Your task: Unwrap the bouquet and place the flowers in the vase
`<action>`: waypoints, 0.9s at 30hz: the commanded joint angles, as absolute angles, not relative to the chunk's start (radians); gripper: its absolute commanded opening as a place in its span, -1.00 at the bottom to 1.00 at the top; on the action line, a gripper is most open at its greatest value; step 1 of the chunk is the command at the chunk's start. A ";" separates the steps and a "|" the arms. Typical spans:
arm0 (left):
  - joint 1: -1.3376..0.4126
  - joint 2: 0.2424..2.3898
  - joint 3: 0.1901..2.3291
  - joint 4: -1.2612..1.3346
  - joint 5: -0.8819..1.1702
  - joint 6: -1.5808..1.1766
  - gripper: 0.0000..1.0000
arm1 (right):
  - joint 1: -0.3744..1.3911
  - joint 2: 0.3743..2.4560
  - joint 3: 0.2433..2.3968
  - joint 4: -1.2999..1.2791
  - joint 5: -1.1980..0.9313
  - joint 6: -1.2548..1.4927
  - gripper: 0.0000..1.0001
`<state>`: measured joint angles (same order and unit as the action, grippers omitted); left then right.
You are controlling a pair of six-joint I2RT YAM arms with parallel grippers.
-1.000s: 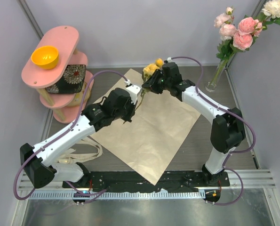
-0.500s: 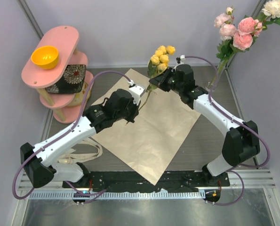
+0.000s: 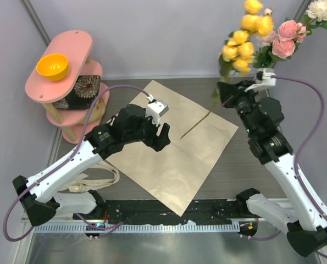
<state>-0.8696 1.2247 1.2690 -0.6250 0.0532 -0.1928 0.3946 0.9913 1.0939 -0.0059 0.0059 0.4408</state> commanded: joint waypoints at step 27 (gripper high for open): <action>-0.870 1.144 1.249 -0.566 0.109 -0.195 0.49 | -0.239 1.229 1.011 1.009 0.204 -0.227 -0.98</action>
